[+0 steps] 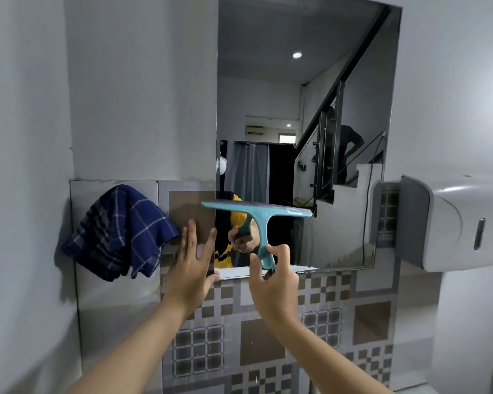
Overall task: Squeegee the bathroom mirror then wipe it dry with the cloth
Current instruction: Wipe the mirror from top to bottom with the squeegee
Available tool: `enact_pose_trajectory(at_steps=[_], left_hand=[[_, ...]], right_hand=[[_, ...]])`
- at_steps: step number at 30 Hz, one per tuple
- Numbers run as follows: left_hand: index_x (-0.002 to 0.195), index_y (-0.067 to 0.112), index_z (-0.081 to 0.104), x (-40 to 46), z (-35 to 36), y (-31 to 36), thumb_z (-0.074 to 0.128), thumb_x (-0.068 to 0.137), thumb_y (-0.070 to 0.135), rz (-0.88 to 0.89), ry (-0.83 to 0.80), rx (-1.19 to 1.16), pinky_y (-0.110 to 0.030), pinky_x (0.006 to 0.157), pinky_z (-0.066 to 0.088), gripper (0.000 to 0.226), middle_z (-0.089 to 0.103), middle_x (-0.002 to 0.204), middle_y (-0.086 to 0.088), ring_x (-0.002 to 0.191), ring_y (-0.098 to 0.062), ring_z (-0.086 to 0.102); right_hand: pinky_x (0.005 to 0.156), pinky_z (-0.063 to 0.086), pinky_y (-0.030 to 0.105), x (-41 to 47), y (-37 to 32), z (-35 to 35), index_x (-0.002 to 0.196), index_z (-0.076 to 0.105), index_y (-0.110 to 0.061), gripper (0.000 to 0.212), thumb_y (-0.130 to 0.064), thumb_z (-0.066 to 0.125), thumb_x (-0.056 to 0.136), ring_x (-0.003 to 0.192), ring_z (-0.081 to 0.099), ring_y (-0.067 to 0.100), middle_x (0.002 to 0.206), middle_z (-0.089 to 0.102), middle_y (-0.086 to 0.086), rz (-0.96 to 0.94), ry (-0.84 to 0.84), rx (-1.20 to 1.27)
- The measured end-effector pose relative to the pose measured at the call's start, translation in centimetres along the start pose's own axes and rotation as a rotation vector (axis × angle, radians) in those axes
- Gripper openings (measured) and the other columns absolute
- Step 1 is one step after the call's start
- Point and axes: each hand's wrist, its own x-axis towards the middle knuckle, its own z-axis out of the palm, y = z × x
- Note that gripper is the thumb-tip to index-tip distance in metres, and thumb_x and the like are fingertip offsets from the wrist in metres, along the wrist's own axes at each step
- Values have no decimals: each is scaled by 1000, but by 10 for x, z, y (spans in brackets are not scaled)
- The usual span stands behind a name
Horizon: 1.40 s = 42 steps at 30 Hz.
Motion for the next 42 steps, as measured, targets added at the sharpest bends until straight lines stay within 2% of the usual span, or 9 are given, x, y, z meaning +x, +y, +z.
enact_pose_trajectory(at_steps=[3, 10, 13, 16, 23, 27, 33, 36, 42], left_hand=[[149, 19, 13, -3, 3, 0, 80, 65, 41, -2, -8, 28, -47, 94, 46, 110, -1, 155, -23, 140, -42, 12], [148, 16, 18, -6, 6, -5, 80, 67, 36, 21, -5, 40, -48, 97, 39, 104, -2, 155, -24, 141, -43, 10], [148, 20, 15, -7, 7, -4, 77, 71, 35, -1, -21, 39, -52, 96, 43, 101, -7, 156, -21, 142, -41, 6], [148, 24, 8, -7, 7, -4, 71, 76, 39, -29, -42, 55, -54, 99, 41, 97, -17, 156, -17, 143, -38, -4], [147, 30, -1, -6, 7, -1, 67, 79, 41, -77, -64, 72, -56, 100, 41, 98, -28, 154, -10, 143, -32, -16], [148, 27, 6, -6, 5, 3, 72, 73, 40, -86, -57, 81, -58, 94, 46, 100, -20, 156, -13, 143, -34, -10], [147, 27, 10, -6, 10, 1, 74, 71, 37, -111, -58, 90, -61, 91, 47, 100, -21, 156, -12, 143, -31, -15], [147, 27, 10, -6, 11, 1, 75, 72, 35, -120, -55, 83, -63, 89, 47, 100, -24, 155, -11, 142, -25, -25], [148, 23, 13, -7, 10, 3, 73, 74, 34, -123, -65, 72, -65, 96, 41, 96, -25, 154, -11, 143, -31, -17]], right_hand=[[38, 41, 36, 6, 18, -18, 104, 49, -15, 22, -24, 64, 90, 38, 40, 9, 67, 57, -7, -101, -56, -113], [34, 23, 12, 36, 32, -55, 108, 55, -12, 28, -28, 67, 88, 32, 32, 3, 61, 55, -11, -288, -113, -337], [33, 24, 12, 47, 39, -68, 110, 57, -11, 30, -28, 68, 87, 33, 32, 4, 54, 40, -18, -327, -128, -392], [36, 27, 17, 57, 49, -78, 112, 59, -13, 33, -29, 69, 86, 36, 35, 3, 59, 47, -12, -353, -125, -434], [40, 21, 14, 76, 72, -109, 109, 63, -14, 33, -29, 74, 82, 36, 29, 0, 54, 38, -17, -406, -141, -476], [42, 21, 15, 87, 91, -131, 107, 64, -15, 31, -26, 76, 80, 39, 26, -4, 53, 30, -22, -427, -134, -489], [36, 33, 25, 96, 136, -177, 103, 60, -18, 29, -29, 74, 81, 37, 40, 16, 50, 50, -6, -352, -78, -495], [37, 30, 22, 91, 154, -195, 100, 61, -13, 29, -24, 76, 79, 36, 36, 12, 51, 48, -6, -319, -49, -481], [38, 47, 35, 78, 167, -193, 102, 59, -15, 28, -23, 75, 80, 43, 50, 20, 70, 64, 0, -232, -53, -379]])
